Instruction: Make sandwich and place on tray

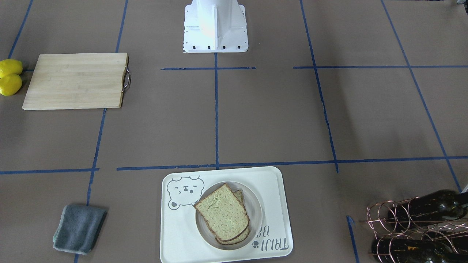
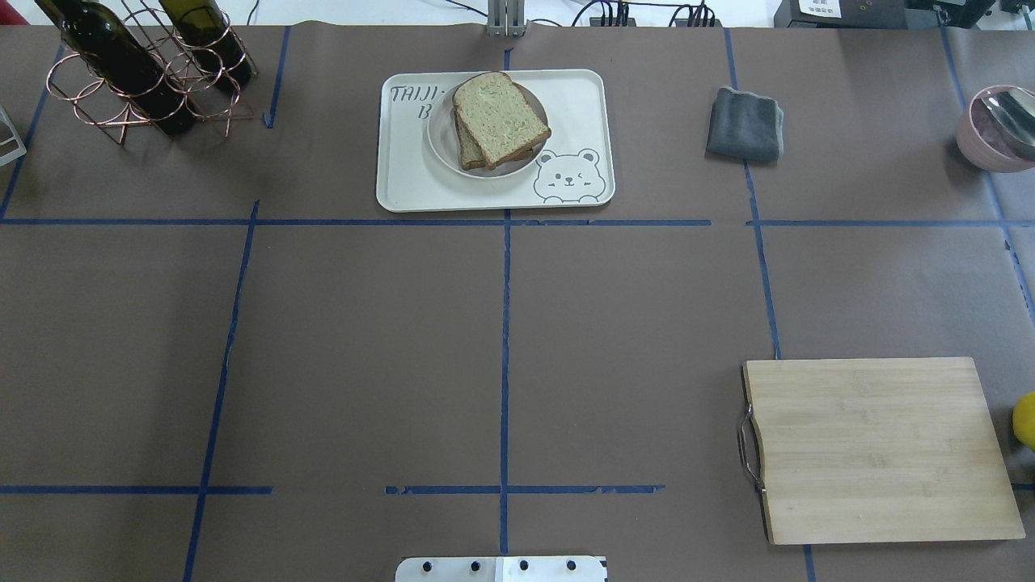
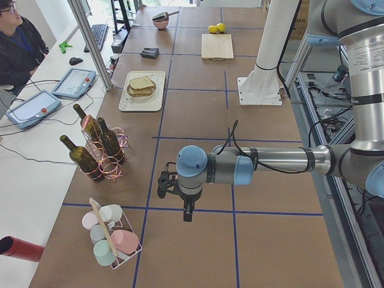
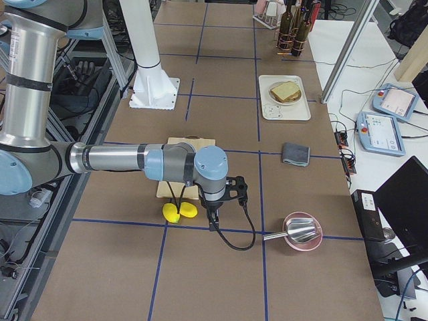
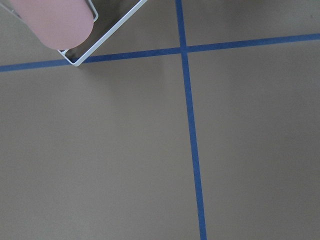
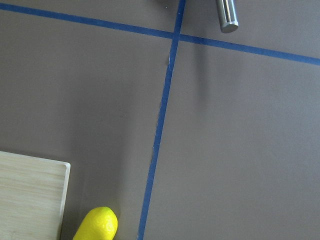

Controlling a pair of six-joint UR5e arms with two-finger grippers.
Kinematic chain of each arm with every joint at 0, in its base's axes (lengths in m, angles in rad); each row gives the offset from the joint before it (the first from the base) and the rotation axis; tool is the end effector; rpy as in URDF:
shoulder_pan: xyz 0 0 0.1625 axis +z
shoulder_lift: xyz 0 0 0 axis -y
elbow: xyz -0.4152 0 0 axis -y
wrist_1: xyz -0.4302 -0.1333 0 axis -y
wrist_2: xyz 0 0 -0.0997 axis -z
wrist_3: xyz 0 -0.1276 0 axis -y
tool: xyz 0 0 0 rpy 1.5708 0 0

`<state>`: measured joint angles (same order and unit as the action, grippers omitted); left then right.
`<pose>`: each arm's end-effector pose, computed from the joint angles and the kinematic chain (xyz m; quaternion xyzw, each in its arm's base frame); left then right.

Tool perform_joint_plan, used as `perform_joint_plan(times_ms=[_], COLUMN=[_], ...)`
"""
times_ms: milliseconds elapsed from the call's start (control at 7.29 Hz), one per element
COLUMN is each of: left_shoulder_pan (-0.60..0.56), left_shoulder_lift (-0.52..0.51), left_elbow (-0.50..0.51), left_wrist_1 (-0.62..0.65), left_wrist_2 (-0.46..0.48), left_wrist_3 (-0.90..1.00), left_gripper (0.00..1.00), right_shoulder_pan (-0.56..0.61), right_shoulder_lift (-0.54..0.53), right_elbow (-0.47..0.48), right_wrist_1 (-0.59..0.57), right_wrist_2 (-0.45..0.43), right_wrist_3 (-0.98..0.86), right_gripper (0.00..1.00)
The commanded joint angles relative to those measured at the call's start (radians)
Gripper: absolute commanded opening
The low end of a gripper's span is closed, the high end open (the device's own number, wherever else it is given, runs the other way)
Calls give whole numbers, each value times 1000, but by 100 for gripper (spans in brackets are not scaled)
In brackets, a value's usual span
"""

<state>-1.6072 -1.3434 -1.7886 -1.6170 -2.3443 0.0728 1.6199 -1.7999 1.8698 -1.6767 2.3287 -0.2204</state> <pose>-0.0601 -0.4377 0.6587 0.0375 0.3756 0.0238 0.9257 0.0667 -0.4284 0.6330 0.0331 -0.3688 -0.0728 0.9261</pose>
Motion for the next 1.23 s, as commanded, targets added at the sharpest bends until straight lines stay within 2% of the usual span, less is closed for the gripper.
perform_joint_plan(times_ms=[0, 1097], left_shoulder_pan=[-2, 0], left_shoulder_lift=[1, -2], left_elbow=[-14, -34], left_wrist_1=[-1, 0], left_wrist_2=[0, -1], left_wrist_3=[1, 2], left_gripper=[100, 100], right_shoulder_pan=[0, 0], right_shoulder_lift=[2, 19], right_elbow=[0, -18], right_wrist_1=[0, -2], right_wrist_2=[-2, 1], right_wrist_3=[4, 4], right_gripper=[100, 100])
